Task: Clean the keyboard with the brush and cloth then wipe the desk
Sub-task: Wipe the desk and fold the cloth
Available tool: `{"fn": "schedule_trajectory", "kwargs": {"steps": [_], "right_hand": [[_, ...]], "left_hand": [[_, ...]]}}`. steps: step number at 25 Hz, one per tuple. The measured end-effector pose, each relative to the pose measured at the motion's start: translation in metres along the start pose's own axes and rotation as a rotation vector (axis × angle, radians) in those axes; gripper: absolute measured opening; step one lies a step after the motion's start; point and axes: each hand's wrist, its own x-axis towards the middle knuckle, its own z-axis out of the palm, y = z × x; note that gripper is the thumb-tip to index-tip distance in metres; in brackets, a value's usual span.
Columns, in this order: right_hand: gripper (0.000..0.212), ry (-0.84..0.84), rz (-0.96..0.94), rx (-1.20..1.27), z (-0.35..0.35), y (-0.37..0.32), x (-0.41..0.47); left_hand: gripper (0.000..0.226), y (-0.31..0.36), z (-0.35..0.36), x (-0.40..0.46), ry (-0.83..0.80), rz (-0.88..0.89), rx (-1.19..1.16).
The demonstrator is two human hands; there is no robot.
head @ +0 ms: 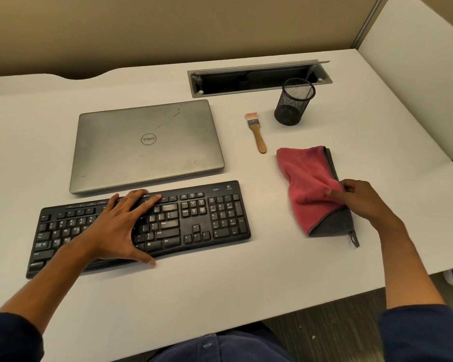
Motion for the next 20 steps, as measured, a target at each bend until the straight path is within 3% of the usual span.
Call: {"fn": "schedule_trajectory", "kwargs": {"steps": [3, 5, 9, 11, 13, 16, 20], "right_hand": [[0.022, 0.088, 0.042, 0.133, -0.002, -0.003, -0.003], [0.030, 0.101, 0.096, 0.112, -0.002, -0.002, -0.006], [0.064, 0.166, 0.182, -0.350, 0.005, -0.003, -0.014], [0.065, 0.334, 0.067, -0.457, 0.013, -0.010, -0.018], [0.051, 0.445, -0.187, -0.537, 0.026, -0.016, -0.016], [0.046, 0.305, -0.385, -0.714, 0.051, -0.016, 0.003], [0.060, 0.135, -0.295, -0.767, 0.073, -0.005, 0.030]], "left_hand": [[0.137, 0.002, -0.002, 0.001, 0.007, -0.015, -0.002], [0.126, 0.006, -0.003, 0.001, 0.033, -0.036, -0.027], [0.114, 0.020, -0.005, 0.007, 0.124, -0.040, -0.067], [0.106, 0.029, -0.008, 0.014, 0.174, -0.038, -0.091], [0.099, 0.040, -0.011, 0.022, 0.218, -0.030, -0.107], [0.090, 0.060, -0.014, 0.036, 0.277, -0.007, -0.132], [0.085, 0.087, -0.011, 0.054, 0.282, 0.029, -0.159]]}}
